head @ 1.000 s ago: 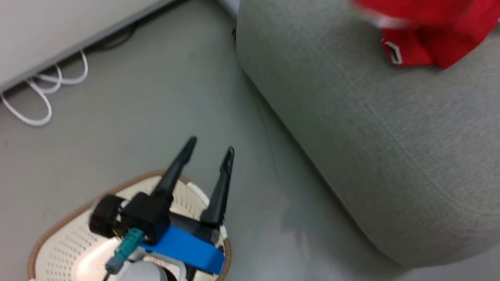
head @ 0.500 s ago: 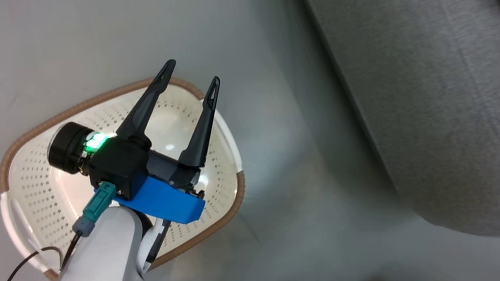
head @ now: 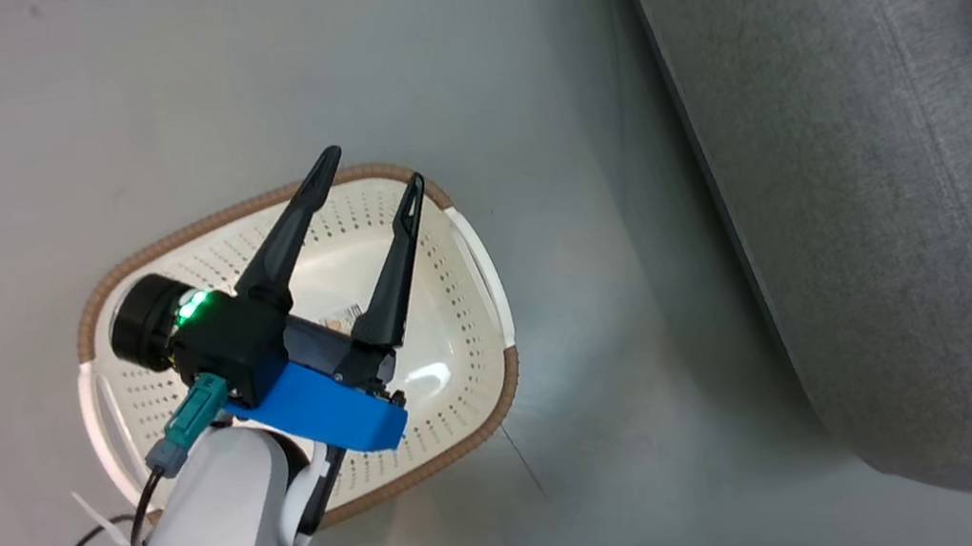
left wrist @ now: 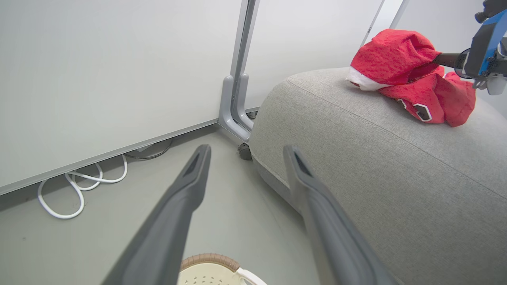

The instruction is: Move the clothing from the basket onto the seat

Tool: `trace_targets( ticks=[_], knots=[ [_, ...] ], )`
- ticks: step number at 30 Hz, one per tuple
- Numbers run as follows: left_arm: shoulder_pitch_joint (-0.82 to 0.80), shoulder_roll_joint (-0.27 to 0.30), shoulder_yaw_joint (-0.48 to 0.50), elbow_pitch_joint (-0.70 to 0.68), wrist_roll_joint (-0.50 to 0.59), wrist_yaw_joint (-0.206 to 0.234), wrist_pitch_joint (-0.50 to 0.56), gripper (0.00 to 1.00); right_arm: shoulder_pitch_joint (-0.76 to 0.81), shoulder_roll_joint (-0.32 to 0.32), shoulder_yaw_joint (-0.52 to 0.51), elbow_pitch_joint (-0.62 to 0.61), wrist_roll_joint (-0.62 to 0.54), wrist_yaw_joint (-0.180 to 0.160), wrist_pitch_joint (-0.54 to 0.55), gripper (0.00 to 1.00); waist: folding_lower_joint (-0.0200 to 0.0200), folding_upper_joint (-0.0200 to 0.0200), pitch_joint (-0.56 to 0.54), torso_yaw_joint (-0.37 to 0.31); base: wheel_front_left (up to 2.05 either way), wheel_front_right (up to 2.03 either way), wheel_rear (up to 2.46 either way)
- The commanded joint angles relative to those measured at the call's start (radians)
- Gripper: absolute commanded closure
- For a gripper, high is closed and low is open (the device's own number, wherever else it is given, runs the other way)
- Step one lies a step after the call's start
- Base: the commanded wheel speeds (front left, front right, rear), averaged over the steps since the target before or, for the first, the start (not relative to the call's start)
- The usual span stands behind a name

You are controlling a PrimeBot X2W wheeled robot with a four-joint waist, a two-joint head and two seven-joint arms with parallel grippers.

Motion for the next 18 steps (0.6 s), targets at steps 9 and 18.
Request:
trace_targets(
  ticks=[9,18],
  knots=[
    [0.147,-0.051,0.069,0.038,-0.040,-0.003,-0.003,0.00,0.145,0.048,0.051,-0.041,-0.047,-0.001,-0.010,0.00,-0.0001,0.0000,-0.258,0.031,0.00,0.00,0.00],
    [0.319,-0.093,0.161,0.060,-0.067,-0.003,-0.003,0.00,0.331,0.117,0.073,-0.187,-0.054,-0.001,-0.012,0.00,-0.0001,0.0000,-0.453,0.071,0.00,0.00,0.00]
  ],
)
